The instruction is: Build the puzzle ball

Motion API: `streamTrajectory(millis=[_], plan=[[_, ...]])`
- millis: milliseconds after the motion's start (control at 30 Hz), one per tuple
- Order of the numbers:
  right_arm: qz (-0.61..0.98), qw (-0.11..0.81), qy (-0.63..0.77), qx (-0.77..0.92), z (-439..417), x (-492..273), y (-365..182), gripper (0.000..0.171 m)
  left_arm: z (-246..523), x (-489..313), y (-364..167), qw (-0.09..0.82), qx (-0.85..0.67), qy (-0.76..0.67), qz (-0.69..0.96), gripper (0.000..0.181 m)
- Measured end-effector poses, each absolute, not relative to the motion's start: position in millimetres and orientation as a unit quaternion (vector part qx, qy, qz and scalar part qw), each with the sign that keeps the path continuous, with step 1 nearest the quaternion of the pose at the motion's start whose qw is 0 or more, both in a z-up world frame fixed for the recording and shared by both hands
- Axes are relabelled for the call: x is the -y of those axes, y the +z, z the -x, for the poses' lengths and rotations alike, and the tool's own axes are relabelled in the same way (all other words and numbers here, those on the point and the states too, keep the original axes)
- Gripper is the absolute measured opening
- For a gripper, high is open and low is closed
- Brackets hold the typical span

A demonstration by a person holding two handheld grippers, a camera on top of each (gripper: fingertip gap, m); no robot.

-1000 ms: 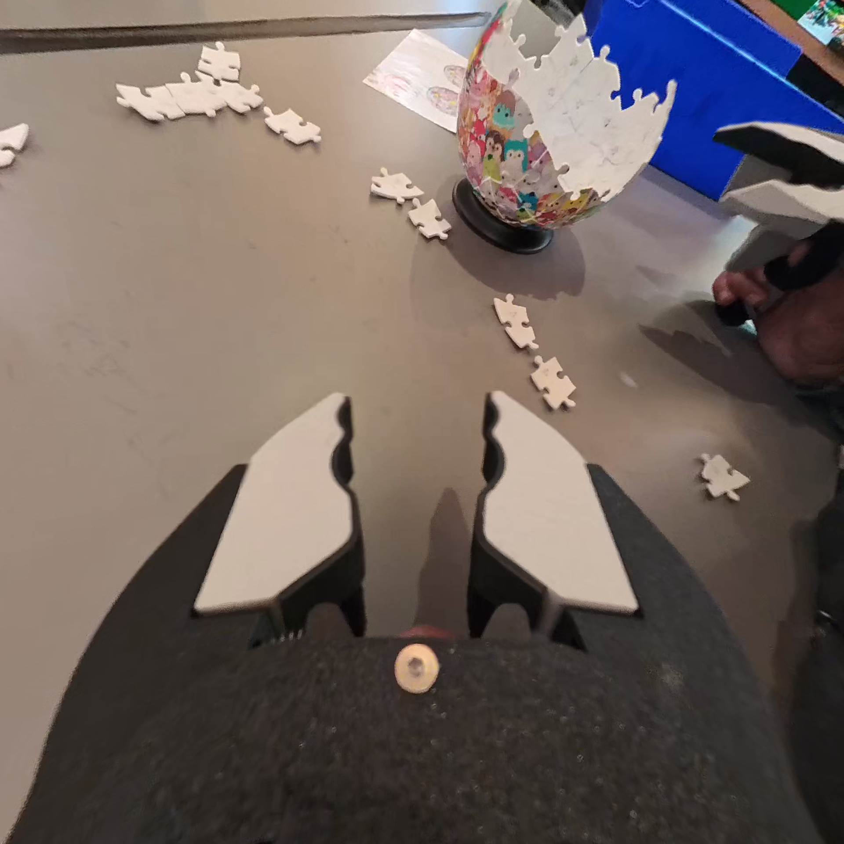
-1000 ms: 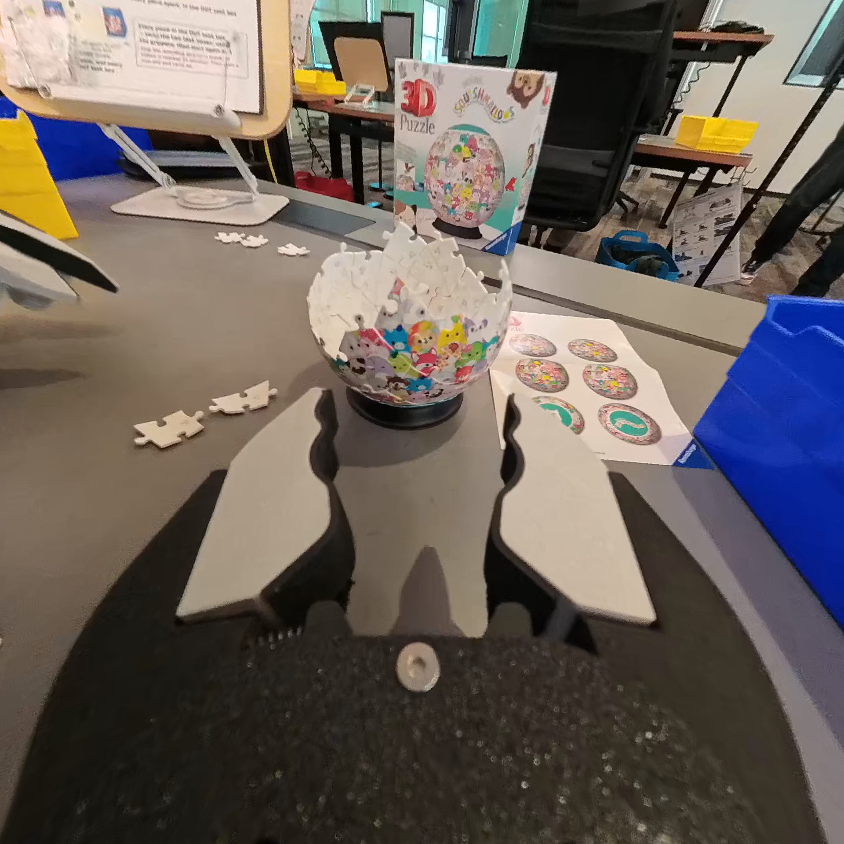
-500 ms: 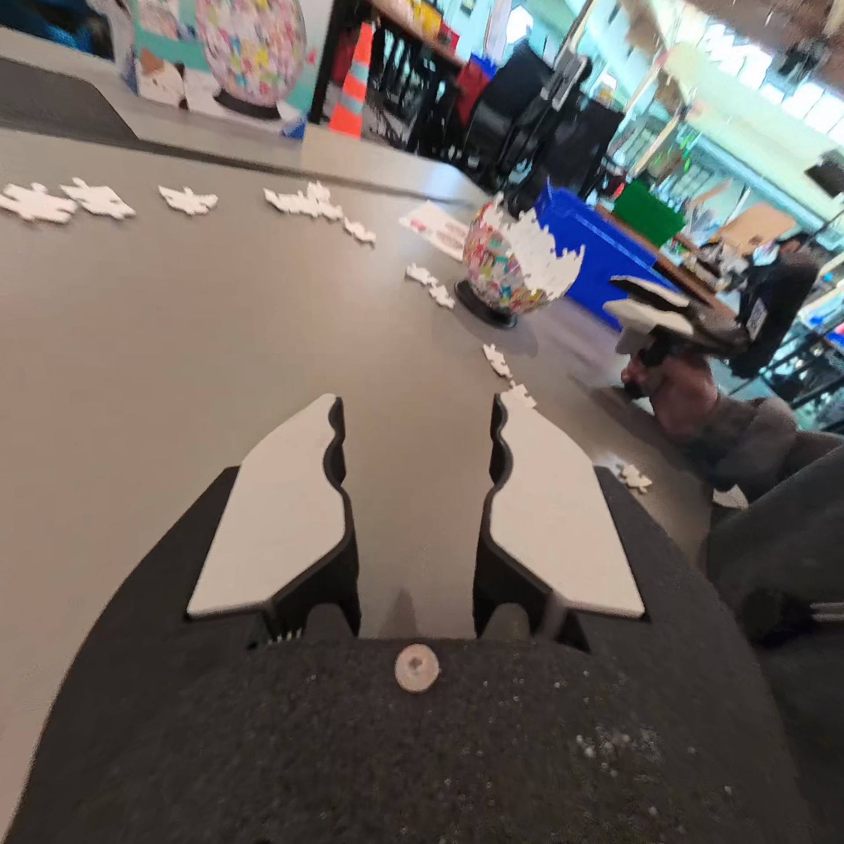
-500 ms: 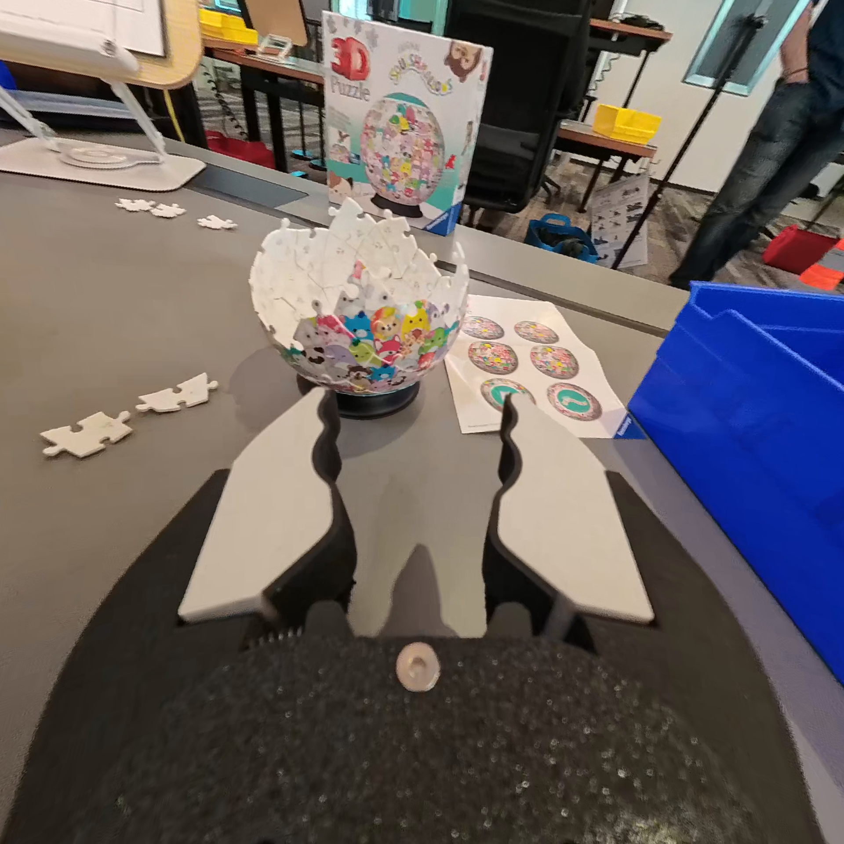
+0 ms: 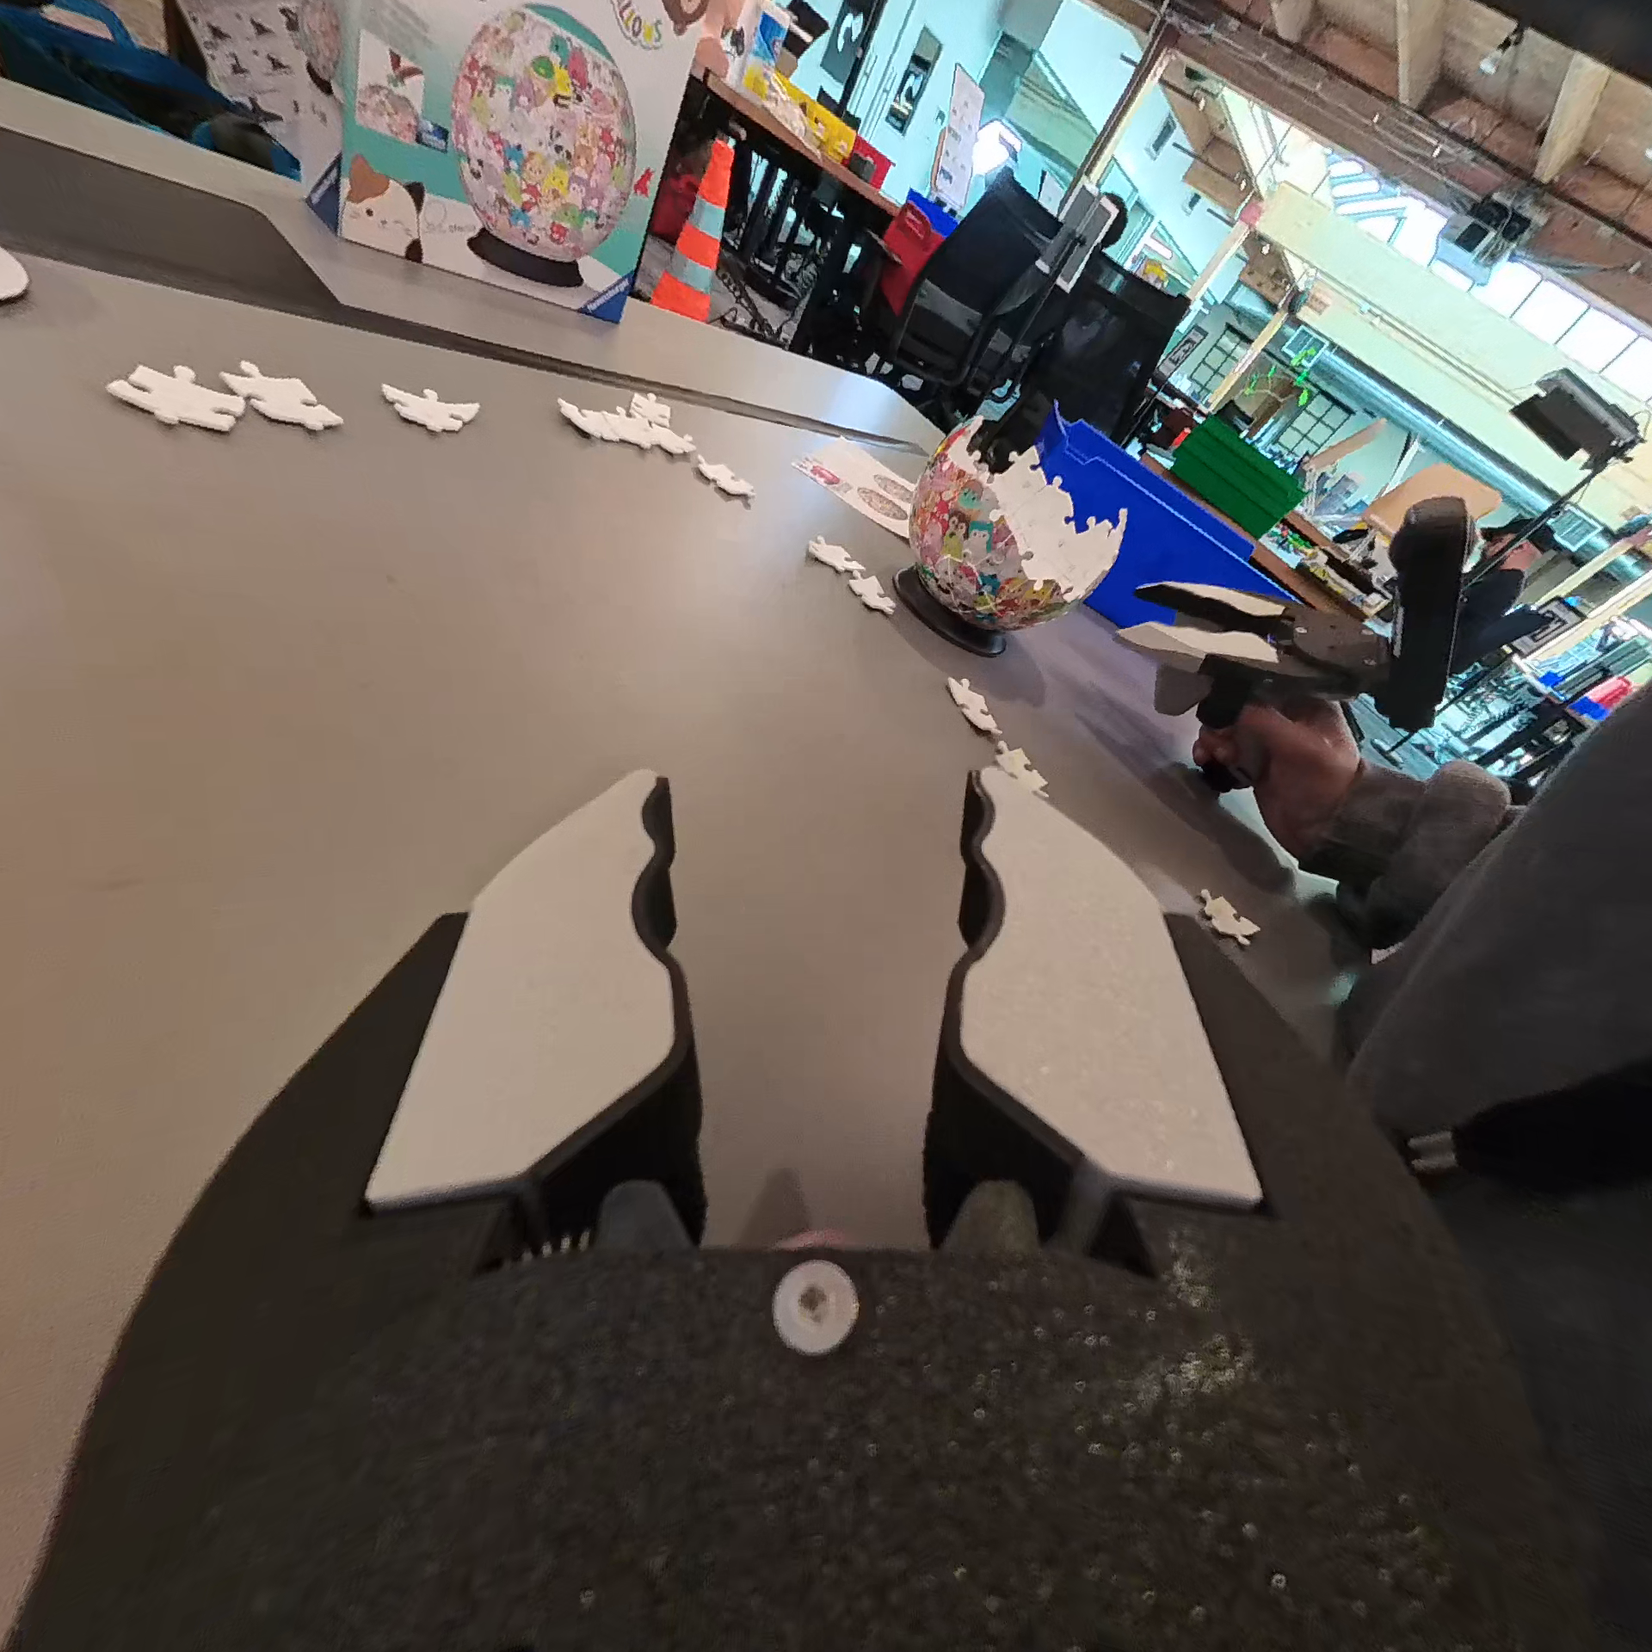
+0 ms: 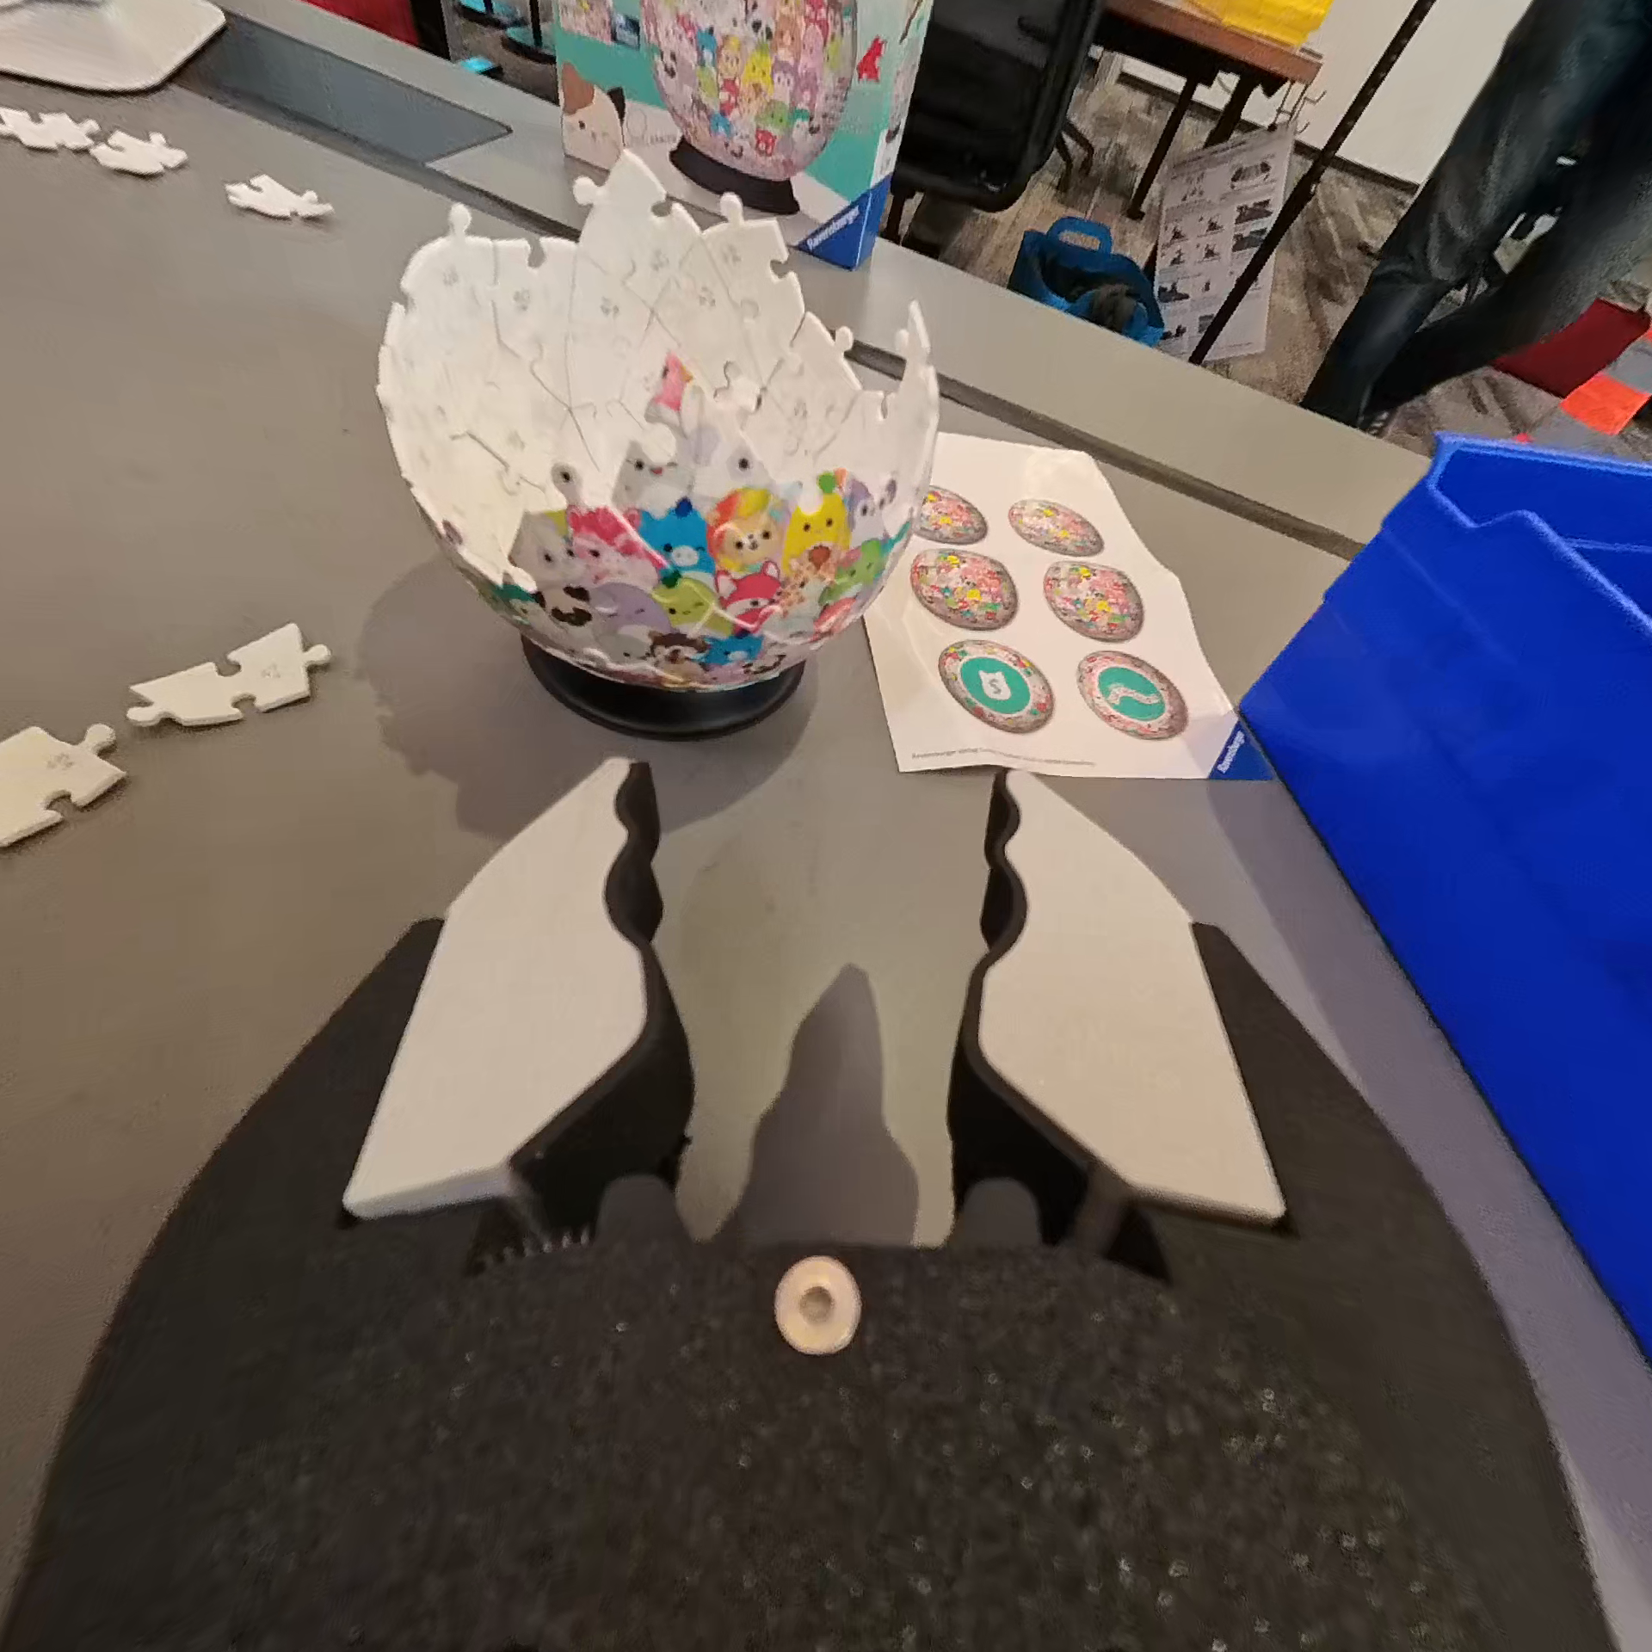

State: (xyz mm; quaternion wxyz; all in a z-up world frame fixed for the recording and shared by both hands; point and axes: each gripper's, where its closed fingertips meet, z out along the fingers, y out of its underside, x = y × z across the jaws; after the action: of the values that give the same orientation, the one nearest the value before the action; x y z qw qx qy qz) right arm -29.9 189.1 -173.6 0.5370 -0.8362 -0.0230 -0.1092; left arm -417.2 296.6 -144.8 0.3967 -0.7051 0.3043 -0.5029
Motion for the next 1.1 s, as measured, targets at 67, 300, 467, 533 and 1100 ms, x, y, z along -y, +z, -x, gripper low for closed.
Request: streamTrajectory(millis=[67,300,467,533,1100], plan=[[0.839,0.533,-0.106,0.025,30,-190,-175,0.070,416,-295,-145,0.393,-0.308,-0.505,0.704,0.062],[0.836,0.538,-0.108,0.032,33,-189,-174,0.070,458,-298,-68,0.468,-0.281,-0.545,0.637,0.055],[0.835,0.539,-0.107,0.043,36,-190,-174,0.070,596,-364,-6,0.558,-0.303,-0.330,0.699,0.057],[0.832,0.543,-0.103,0.044,37,-189,-172,0.070,641,-400,-11,0.555,-0.329,-0.177,0.743,0.060],[0.825,0.555,-0.100,0.049,39,-188,-169,0.066,636,-447,-220,0.178,-0.533,-0.118,0.819,0.064]])
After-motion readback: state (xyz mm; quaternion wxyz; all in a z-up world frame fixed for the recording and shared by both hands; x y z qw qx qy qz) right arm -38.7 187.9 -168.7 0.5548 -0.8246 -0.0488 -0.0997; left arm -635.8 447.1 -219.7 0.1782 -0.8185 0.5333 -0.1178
